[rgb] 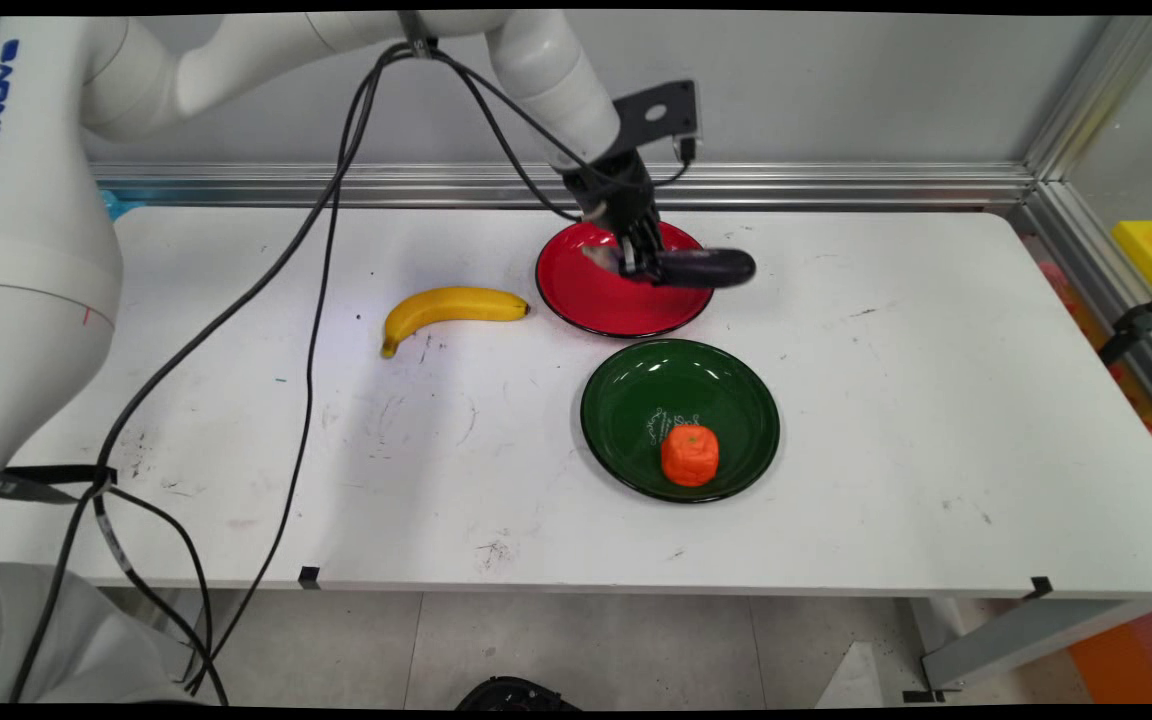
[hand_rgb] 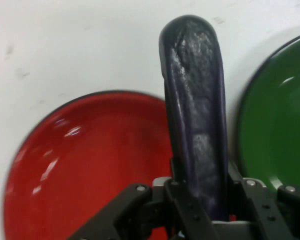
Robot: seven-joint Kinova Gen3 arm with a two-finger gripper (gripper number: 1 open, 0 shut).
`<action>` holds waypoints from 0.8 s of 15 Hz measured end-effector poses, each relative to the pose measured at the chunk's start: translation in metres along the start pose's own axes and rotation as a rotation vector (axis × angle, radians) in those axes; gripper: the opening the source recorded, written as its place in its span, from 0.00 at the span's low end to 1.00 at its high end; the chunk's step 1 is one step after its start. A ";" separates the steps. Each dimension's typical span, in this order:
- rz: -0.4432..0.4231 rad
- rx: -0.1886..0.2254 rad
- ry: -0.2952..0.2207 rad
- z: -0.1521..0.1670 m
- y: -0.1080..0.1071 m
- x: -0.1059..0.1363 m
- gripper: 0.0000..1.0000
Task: Place the picked object on the red plate
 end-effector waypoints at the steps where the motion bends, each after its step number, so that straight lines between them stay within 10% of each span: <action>1: -0.001 0.015 -0.006 -0.001 -0.009 -0.005 0.00; 12: 0.005 0.049 -0.044 0.030 -0.073 -0.068 0.00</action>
